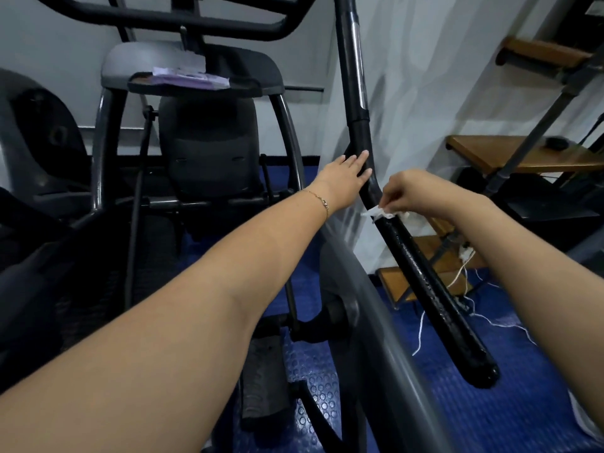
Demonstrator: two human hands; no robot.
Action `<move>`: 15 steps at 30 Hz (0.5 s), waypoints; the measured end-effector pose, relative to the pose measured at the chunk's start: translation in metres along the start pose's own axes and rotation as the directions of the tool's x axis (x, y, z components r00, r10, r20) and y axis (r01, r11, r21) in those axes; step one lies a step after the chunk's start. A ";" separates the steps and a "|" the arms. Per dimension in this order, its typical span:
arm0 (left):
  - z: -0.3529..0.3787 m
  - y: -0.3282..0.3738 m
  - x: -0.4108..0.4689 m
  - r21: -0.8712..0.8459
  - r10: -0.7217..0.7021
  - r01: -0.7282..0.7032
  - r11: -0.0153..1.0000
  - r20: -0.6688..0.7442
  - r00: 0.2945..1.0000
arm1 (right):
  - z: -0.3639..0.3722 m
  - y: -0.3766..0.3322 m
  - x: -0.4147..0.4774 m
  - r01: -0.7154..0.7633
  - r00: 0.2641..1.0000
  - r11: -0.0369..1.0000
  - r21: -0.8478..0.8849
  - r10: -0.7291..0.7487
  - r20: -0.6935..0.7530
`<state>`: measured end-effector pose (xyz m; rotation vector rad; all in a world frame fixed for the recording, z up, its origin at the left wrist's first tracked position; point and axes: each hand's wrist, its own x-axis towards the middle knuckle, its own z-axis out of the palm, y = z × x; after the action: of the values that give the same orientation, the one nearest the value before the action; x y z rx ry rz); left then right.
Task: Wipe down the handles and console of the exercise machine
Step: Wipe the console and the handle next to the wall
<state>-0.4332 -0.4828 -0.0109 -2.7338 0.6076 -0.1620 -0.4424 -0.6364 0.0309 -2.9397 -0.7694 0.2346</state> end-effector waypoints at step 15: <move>-0.009 0.010 -0.003 0.078 -0.062 0.058 0.995 0.056 0.997 | 0.003 0.011 -0.010 0.058 0.998 0.997 0.056 -0.060 0.029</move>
<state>-0.4413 -0.4925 -0.0064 -2.6744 0.4937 -0.1172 -0.4457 -0.6509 0.0279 -2.8628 -0.8388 0.2928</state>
